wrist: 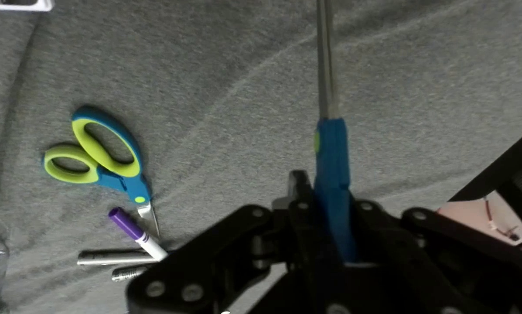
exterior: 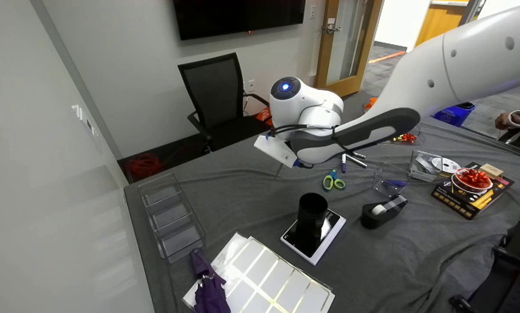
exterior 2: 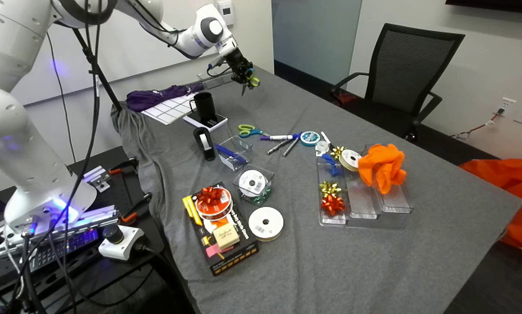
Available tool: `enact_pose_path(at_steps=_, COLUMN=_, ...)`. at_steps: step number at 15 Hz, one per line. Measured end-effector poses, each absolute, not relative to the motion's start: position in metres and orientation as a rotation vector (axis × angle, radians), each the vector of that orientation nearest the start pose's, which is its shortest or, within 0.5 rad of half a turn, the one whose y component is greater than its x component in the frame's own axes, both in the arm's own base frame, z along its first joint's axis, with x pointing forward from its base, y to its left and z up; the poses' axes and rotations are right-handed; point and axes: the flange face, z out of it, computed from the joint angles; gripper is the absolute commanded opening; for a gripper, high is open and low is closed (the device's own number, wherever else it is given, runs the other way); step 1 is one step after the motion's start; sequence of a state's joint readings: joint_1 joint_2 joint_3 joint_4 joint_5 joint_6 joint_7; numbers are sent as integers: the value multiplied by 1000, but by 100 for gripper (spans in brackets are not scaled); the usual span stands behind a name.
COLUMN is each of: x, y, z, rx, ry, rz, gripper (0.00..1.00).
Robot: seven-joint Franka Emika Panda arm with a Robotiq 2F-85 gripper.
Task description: Remove the scissors from the cup
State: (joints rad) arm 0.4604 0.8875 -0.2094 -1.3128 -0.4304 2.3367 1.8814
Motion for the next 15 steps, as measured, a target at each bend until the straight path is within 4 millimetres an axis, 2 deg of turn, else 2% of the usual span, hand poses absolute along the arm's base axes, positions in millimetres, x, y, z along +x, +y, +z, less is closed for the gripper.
enact_pose_path(at_steps=3, x=740, y=224, z=203, rx=-2502, ry=1988, rz=-834, gripper=3)
enact_pose_path(at_steps=4, x=743, y=226, z=200, rx=-2498, ry=2009, rz=-841, gripper=37)
enact_pose_path(at_steps=5, x=745, y=228, z=199, rx=-2496, ry=2018, rz=-845, gripper=38)
enact_pose_path(at_steps=6, x=747, y=231, z=199, rx=-2495, ry=2020, rz=-848, gripper=44)
enact_pose_path(at_steps=12, x=753, y=242, z=217, rx=-2486, ry=2001, rz=-856, gripper=87)
enact_pose_path(at_steps=14, x=754, y=244, z=220, rx=-2489, ry=1992, rz=-856, gripper=98)
enact_pose_path(at_steps=15, x=754, y=245, z=221, rx=-2494, ry=1987, rz=-854, gripper=100)
